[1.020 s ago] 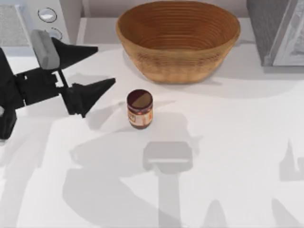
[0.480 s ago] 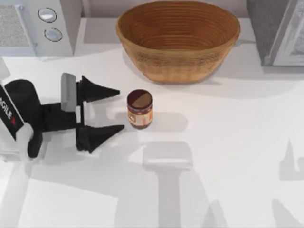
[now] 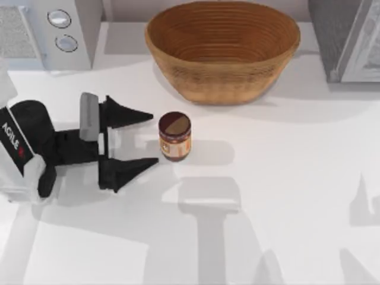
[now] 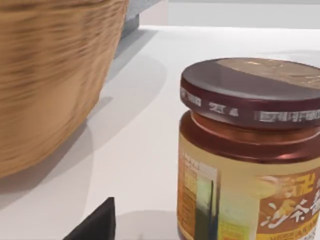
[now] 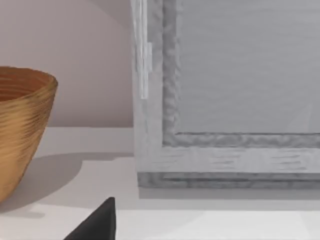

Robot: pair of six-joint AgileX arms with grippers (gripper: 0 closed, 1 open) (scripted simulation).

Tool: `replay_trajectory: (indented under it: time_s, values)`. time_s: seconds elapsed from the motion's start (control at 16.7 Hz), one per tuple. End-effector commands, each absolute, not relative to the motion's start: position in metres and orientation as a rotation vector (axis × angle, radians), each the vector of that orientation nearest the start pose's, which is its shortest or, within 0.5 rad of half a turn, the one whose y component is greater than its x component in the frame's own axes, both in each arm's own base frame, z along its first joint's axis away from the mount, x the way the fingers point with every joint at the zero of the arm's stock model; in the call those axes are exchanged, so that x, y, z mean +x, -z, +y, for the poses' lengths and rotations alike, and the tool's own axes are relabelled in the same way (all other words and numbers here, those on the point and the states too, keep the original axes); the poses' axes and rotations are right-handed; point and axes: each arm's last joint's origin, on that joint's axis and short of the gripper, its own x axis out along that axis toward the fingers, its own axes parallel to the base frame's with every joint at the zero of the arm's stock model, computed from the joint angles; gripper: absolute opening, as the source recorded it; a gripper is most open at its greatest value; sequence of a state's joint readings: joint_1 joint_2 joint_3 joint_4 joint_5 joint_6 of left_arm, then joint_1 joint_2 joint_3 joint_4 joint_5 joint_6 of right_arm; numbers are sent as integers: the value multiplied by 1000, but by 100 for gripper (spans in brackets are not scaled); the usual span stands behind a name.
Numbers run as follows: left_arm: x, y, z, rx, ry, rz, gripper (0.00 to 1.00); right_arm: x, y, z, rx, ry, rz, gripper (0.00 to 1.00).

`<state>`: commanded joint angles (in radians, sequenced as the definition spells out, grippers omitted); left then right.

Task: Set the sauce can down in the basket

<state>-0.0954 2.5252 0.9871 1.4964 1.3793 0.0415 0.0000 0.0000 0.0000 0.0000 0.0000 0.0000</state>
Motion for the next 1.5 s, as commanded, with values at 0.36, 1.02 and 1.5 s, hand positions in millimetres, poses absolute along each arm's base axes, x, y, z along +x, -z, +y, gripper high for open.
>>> replay_trajectory:
  time_s: [0.36,1.02,1.5]
  values:
    - [385,-5,-117,-1,1450,0,100,106,-160,-1,0,0,0,100]
    - [386,-5,-129,-1,1449,0,62,106,-160,-1,0,0,0,100]
    - [386,-5,-129,-1,1449,0,2,106,-160,-1,0,0,0,100]
